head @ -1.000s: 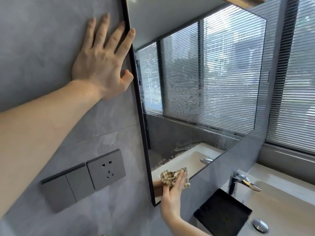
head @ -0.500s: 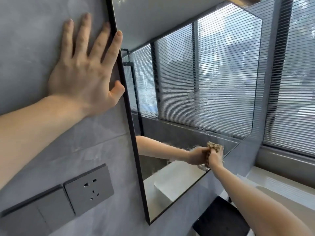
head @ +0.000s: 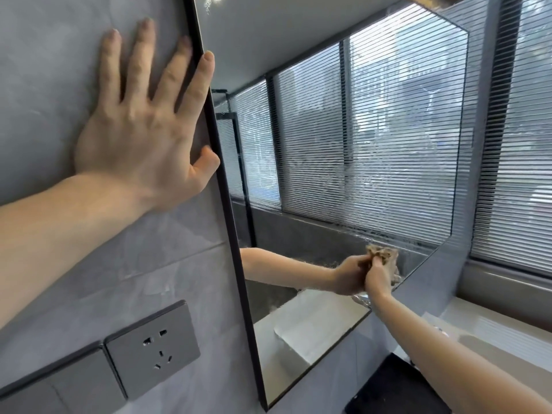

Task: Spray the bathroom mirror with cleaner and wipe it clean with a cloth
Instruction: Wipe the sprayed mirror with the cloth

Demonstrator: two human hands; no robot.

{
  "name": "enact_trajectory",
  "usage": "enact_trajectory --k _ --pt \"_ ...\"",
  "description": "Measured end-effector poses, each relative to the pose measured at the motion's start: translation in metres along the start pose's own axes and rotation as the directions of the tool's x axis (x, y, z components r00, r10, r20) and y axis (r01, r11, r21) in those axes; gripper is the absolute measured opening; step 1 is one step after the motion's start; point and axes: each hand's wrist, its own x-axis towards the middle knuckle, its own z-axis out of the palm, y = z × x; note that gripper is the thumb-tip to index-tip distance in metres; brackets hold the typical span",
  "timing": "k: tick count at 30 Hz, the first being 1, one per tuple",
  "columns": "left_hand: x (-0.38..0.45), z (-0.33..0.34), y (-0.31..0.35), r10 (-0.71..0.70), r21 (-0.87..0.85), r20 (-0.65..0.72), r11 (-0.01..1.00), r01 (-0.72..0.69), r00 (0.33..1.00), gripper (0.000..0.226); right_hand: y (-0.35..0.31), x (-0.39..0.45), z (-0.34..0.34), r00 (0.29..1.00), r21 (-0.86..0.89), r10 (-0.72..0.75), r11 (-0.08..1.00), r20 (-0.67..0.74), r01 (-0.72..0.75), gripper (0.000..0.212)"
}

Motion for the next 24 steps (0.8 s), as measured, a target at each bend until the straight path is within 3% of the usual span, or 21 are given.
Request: enact_trajectory --k 5,8,13,17,19,22,24 --pt "0.001 -0.002 0.000 0.002 -0.011 0.001 1.000 -0.002 1.000 0.096 -0.037 -0.131 0.006 0.920 0.005 -0.301 0.951 0.250 0.310 0.072" --pt "0.001 -0.003 0.001 0.001 -0.010 0.007 1.000 -0.001 1.000 0.098 -0.050 -0.208 0.019 0.801 0.021 -0.498 0.853 0.332 0.522 0.080" --pt "0.000 -0.003 0.000 -0.001 -0.004 0.015 1.000 0.001 1.000 0.100 -0.021 -0.279 0.033 0.498 0.041 -0.729 0.581 0.469 0.812 0.085" --pt "0.000 -0.002 0.001 0.000 -0.005 0.020 1.000 0.001 1.000 0.100 -0.007 -0.252 0.031 0.426 0.033 -0.799 0.484 0.424 0.874 0.078" --pt "-0.001 -0.002 0.001 0.000 -0.001 0.016 1.000 0.000 1.000 0.099 -0.007 -0.221 0.028 0.490 -0.026 -0.789 0.519 0.370 0.854 0.075" --pt "0.000 -0.002 0.001 0.001 0.001 0.007 1.000 -0.001 1.000 0.099 -0.014 -0.160 0.021 0.731 -0.048 -0.648 0.741 0.214 0.670 0.068" --pt "0.000 -0.002 0.001 0.002 0.002 0.002 1.000 -0.002 1.000 0.099 -0.019 -0.108 0.013 0.843 -0.067 -0.525 0.843 0.122 0.534 0.064"
